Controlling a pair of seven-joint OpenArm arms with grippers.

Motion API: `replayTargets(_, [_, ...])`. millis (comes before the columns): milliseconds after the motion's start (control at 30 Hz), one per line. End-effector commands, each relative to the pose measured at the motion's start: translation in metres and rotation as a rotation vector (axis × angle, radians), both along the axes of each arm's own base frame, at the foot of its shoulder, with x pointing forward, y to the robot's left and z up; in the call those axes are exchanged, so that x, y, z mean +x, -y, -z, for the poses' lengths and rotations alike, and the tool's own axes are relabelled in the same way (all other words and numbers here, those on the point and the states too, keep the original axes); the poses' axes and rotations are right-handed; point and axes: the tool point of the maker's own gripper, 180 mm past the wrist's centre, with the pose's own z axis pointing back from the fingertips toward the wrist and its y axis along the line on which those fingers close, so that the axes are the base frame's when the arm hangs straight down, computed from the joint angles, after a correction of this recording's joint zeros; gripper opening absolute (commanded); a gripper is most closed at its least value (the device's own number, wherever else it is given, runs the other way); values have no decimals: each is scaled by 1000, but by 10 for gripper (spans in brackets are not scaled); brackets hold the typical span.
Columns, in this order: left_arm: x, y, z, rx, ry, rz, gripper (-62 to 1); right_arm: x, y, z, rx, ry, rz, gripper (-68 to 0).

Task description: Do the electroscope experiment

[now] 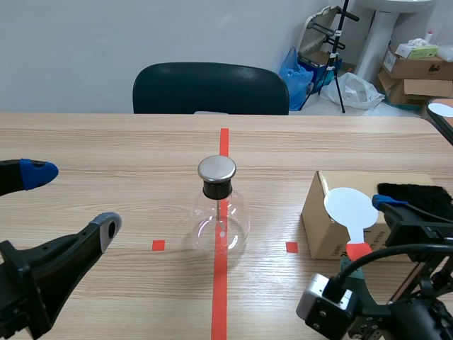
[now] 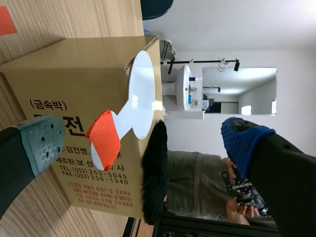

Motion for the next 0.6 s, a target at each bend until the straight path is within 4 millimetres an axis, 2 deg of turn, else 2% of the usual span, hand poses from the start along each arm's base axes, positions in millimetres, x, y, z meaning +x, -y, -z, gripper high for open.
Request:
replayTargets(0, [1,4,-9,-30,25,-1,14,1,1,-5,-7,21,-7,4])
replayTargets(567, [1,4,-9,-29,25,-1,14,0,1,0,-20,0,-6,4])
